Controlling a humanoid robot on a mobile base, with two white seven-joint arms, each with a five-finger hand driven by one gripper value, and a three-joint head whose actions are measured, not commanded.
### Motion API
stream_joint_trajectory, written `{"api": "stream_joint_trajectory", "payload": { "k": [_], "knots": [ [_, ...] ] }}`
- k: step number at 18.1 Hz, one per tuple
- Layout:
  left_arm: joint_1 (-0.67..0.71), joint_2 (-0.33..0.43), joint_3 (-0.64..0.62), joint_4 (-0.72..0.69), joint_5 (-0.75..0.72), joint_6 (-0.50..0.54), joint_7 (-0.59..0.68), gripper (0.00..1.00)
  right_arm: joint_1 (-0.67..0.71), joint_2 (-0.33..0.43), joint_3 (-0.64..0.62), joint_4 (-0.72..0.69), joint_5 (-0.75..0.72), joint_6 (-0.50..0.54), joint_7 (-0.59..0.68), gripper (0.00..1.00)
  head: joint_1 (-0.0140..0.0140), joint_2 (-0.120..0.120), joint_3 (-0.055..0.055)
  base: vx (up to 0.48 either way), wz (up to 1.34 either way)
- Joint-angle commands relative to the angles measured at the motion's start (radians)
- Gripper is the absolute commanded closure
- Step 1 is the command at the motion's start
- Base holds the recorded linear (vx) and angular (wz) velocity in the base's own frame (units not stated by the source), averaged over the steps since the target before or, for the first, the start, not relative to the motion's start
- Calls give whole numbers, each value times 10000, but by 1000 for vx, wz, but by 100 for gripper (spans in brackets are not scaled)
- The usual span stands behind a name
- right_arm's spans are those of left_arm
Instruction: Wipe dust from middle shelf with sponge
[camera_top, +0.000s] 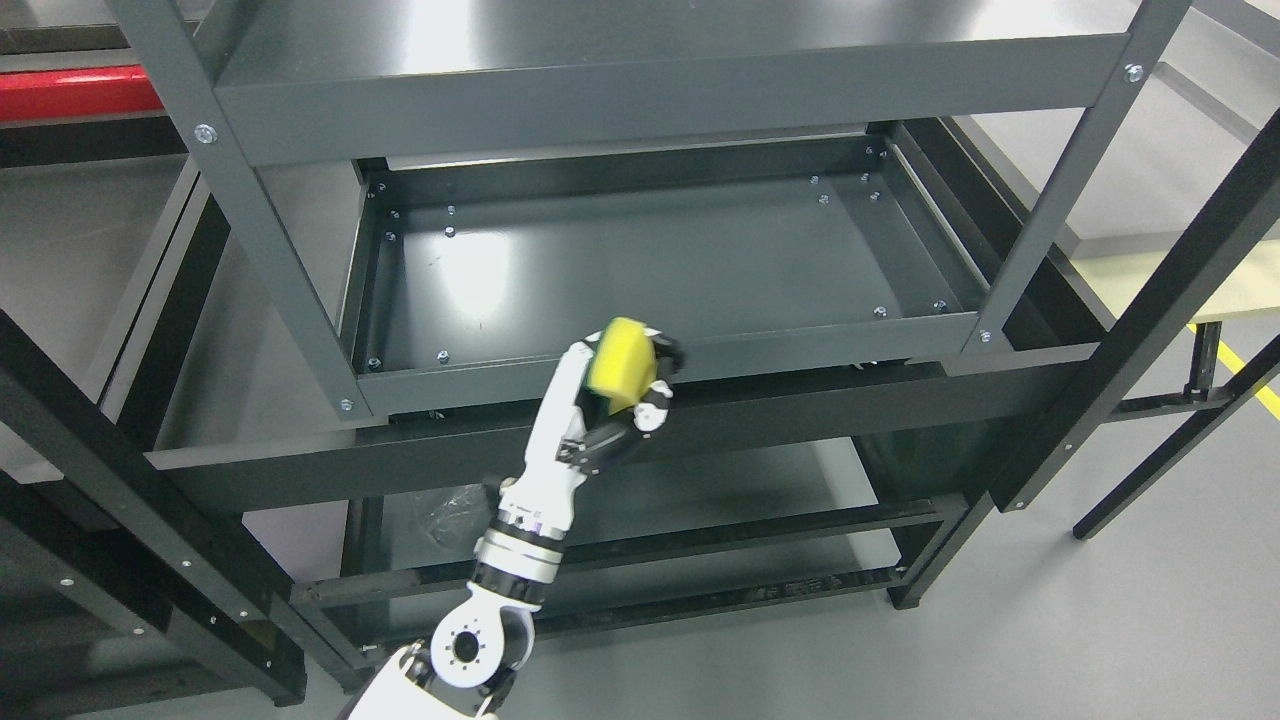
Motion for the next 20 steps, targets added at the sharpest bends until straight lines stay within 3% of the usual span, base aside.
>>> {"api": "stream_joint_trajectory", "payload": {
  "k": [1, 7, 20],
  "knots": [
    [2130, -85, 3504, -2202, 12, 875, 9, 98, -1, -175, 0, -175, 0, 0, 4, 0, 0, 0, 0, 0, 0],
    [2699, -85, 4656, -2545, 27, 1046, -190, 98, -1, -175, 0, -175, 0, 0, 4, 0, 0, 0, 0, 0, 0],
    [2731, -85, 4334, -2499, 104, 1045, -190, 98, -1, -175, 0, -175, 0, 0, 4, 0, 0, 0, 0, 0, 0]
  ]
}}
